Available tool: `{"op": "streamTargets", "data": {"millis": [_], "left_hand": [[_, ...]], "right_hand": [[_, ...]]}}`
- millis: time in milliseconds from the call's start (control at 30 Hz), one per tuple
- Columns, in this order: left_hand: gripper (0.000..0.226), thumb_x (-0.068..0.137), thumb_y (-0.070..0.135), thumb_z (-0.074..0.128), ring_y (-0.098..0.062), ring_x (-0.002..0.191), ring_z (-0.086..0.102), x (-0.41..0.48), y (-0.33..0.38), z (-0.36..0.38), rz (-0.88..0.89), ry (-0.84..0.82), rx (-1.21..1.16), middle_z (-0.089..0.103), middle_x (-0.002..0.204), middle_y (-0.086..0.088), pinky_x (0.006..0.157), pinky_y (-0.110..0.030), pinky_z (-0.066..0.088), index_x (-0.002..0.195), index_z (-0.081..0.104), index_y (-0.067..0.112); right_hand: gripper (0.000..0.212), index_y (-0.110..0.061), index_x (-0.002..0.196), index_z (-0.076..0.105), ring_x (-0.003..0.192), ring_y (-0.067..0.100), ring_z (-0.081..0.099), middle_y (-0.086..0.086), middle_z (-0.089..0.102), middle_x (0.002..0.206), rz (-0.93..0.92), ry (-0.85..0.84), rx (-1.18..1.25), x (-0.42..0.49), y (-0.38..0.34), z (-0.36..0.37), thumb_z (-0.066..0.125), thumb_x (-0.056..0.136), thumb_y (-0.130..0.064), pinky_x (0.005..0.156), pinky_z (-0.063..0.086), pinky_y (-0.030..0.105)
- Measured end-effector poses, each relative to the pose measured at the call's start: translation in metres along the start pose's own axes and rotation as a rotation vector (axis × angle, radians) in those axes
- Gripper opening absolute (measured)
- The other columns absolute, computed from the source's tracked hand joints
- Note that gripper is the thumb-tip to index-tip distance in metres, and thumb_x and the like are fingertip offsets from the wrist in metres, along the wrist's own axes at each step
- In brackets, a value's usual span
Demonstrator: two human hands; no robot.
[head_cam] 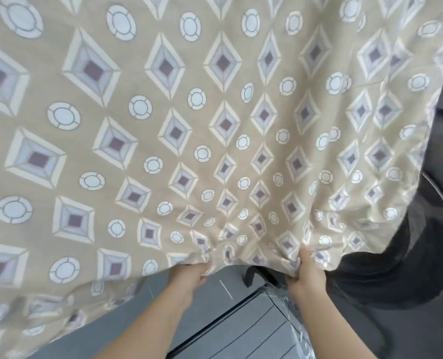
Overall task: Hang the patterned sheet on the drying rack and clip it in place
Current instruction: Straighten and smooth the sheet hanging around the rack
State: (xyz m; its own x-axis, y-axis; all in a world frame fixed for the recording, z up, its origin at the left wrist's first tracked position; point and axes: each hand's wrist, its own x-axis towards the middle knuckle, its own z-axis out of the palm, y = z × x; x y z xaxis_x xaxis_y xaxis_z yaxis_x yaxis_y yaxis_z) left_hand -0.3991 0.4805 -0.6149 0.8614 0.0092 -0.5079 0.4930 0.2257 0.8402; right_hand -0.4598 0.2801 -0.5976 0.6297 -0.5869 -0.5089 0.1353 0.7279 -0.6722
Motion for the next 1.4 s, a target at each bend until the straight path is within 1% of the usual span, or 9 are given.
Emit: {"op": "streamTargets", "data": {"millis": [100,200,433,633,767,867,1000,1167,1400], "left_hand": [[0.044,0.079,-0.005,0.067,-0.021,0.098,0.055,0.006,-0.02,-0.008,-0.016,0.003,0.02,0.06,0.113,-0.009,0.063,-0.023,0.051,0.12,0.054,0.003],[0.043,0.083,0.006,0.066,-0.018,0.1,0.056,0.005,-0.027,-0.004,-0.096,-0.08,-0.016,0.059,0.118,-0.003,0.077,-0.024,0.045,0.123,0.052,0.011],[0.038,0.087,0.006,0.062,-0.009,0.074,0.059,0.011,-0.027,-0.004,-0.101,-0.103,0.013,0.061,0.105,-0.001,0.063,-0.021,0.045,0.123,0.051,0.011],[0.029,0.092,0.019,0.057,-0.013,0.079,0.061,0.012,-0.023,-0.001,-0.115,-0.066,-0.006,0.061,0.096,0.001,0.064,-0.022,0.046,0.12,0.052,0.013],[0.023,0.091,0.03,0.057,-0.012,0.08,0.063,0.007,-0.026,0.0,-0.062,-0.087,0.081,0.06,0.092,-0.001,0.072,-0.026,0.049,0.109,0.053,0.015],[0.011,0.092,0.025,0.057,-0.012,0.082,0.062,0.0,-0.027,-0.003,-0.097,-0.143,0.064,0.06,0.096,-0.002,0.077,-0.028,0.048,0.1,0.052,0.019],[0.015,0.098,0.021,0.046,-0.011,0.078,0.059,-0.004,-0.021,-0.005,-0.086,-0.052,-0.106,0.06,0.089,-0.003,0.071,-0.025,0.045,0.086,0.051,0.013],[0.02,0.096,0.015,0.048,-0.01,0.066,0.056,-0.003,-0.021,-0.013,-0.059,0.041,0.139,0.058,0.076,-0.001,0.061,-0.023,0.04,0.077,0.052,0.012],[0.022,0.095,0.016,0.049,-0.011,0.06,0.054,0.003,-0.028,-0.019,-0.078,0.062,0.289,0.057,0.071,-0.001,0.059,-0.024,0.039,0.073,0.053,0.013]], "right_hand": [[0.022,-0.011,0.106,0.06,0.099,0.028,0.064,0.003,0.068,0.086,0.02,-0.098,0.086,-0.002,0.006,-0.001,0.056,0.093,-0.028,0.092,0.05,0.043],[0.032,-0.019,0.114,0.061,0.111,0.027,0.06,0.005,0.069,0.108,0.074,-0.244,0.148,-0.009,0.018,0.001,0.051,0.093,-0.04,0.102,0.042,0.036],[0.024,-0.016,0.111,0.058,0.071,0.012,0.053,-0.001,0.064,0.091,-0.005,-0.17,-0.242,0.006,0.028,-0.006,0.059,0.091,-0.029,0.058,0.034,0.023],[0.038,-0.023,0.126,0.053,0.1,0.015,0.057,-0.001,0.061,0.112,0.115,-0.226,-0.093,0.007,0.033,-0.012,0.053,0.092,-0.039,0.082,0.042,0.028],[0.027,-0.024,0.112,0.054,0.116,0.023,0.047,0.001,0.054,0.121,0.233,-0.341,-0.025,-0.008,0.049,-0.015,0.047,0.091,-0.04,0.096,0.035,0.035],[0.028,-0.021,0.119,0.053,0.108,0.019,0.053,-0.002,0.055,0.119,0.249,-0.381,-0.138,-0.008,0.057,-0.008,0.054,0.091,-0.022,0.084,0.042,0.03],[0.01,-0.017,0.101,0.056,0.084,0.014,0.056,-0.001,0.058,0.095,0.201,-0.263,-0.197,-0.008,0.053,0.005,0.054,0.093,-0.011,0.068,0.042,0.025],[0.018,-0.016,0.113,0.052,0.076,0.013,0.054,0.0,0.056,0.087,0.155,-0.148,-0.166,-0.009,0.057,0.0,0.052,0.095,-0.013,0.065,0.043,0.025],[0.004,-0.014,0.096,0.056,0.078,0.013,0.055,0.0,0.057,0.088,0.202,-0.183,-0.239,-0.015,0.063,0.004,0.057,0.093,-0.017,0.063,0.041,0.026]]}}
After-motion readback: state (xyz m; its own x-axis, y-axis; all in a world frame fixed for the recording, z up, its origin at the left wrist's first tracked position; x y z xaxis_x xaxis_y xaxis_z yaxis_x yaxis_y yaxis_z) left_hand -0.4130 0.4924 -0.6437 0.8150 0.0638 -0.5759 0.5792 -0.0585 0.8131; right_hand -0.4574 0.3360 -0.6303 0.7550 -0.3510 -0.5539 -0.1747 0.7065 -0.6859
